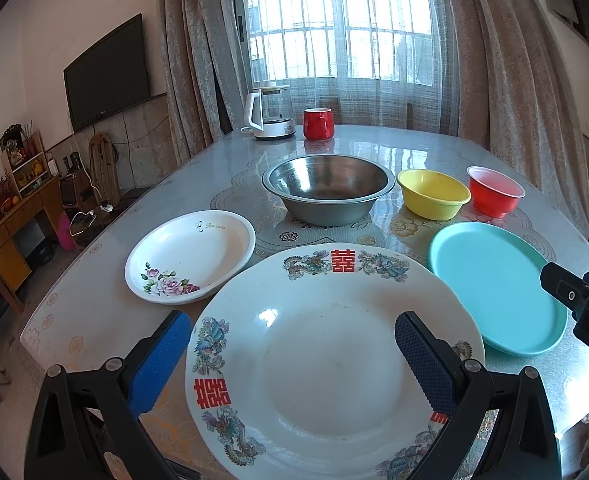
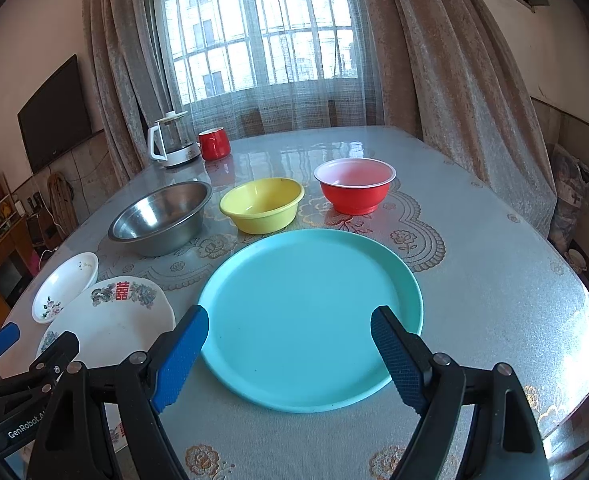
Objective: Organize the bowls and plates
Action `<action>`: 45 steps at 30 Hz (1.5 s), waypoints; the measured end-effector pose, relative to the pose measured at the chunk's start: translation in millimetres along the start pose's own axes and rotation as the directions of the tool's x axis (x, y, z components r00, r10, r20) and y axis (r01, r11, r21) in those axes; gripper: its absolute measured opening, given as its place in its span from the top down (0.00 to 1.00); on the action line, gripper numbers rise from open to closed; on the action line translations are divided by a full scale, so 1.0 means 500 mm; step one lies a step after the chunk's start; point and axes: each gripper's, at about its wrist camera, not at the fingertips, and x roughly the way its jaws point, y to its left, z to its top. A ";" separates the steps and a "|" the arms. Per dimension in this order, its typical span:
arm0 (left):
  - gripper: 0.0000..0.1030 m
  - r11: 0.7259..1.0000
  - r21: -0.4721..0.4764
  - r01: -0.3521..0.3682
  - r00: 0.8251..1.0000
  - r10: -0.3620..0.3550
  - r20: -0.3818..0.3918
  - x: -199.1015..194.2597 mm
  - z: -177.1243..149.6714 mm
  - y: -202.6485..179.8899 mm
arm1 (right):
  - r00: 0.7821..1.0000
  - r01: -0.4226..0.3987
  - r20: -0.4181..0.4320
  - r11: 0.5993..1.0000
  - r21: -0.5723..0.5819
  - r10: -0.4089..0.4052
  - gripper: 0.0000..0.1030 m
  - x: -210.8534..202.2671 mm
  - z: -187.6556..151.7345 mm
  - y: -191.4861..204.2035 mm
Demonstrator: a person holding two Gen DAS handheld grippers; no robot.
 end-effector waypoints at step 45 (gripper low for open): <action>0.00 0.975 0.037 0.219 0.969 -0.213 -0.121 0.027 0.033 -0.052 | 1.000 0.006 -0.006 0.994 0.110 -0.005 0.21 0.010 0.006 -0.088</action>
